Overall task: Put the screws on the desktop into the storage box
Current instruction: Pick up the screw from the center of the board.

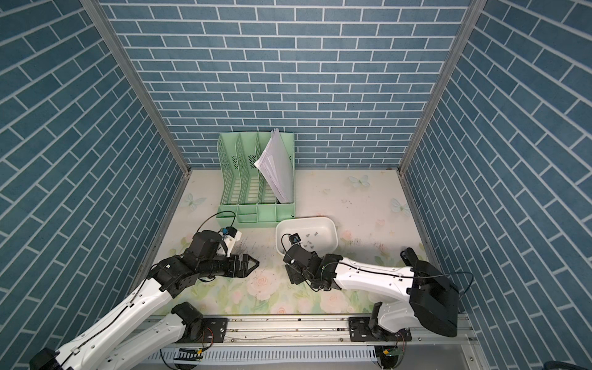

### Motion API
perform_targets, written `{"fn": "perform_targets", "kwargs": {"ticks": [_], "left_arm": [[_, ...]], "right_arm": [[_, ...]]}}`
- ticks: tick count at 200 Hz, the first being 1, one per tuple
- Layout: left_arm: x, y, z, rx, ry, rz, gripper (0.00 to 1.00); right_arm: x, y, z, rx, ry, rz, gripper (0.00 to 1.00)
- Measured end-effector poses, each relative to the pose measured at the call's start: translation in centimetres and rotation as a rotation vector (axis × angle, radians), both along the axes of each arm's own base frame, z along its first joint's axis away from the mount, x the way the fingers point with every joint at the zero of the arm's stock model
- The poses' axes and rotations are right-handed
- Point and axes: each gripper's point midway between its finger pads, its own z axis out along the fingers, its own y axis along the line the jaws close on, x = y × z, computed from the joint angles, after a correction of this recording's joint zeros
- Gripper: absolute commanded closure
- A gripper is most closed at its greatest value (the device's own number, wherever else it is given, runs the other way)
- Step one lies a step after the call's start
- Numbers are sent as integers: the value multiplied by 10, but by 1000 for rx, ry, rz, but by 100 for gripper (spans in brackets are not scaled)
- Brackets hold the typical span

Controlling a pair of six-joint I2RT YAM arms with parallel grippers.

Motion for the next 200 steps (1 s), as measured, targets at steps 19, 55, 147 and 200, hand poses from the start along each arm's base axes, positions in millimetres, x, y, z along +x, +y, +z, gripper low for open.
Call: {"fn": "perform_targets", "kwargs": {"ticks": [19,55,147,200], "left_arm": [[-1,0,-1,-9,11,-2,0],[-1,-1,0,-21,15,-6,0],[-2,-2,1,-28,19,-9,0],[-2,-2,1,-28,19,-9,0]], "right_arm": [[0,6,-7,0,5,0,38],[2,13,-16,3,10,3,45],[0,24,-38,-7,35,21,57],[-4,27,-51,-19,54,26,61]]}}
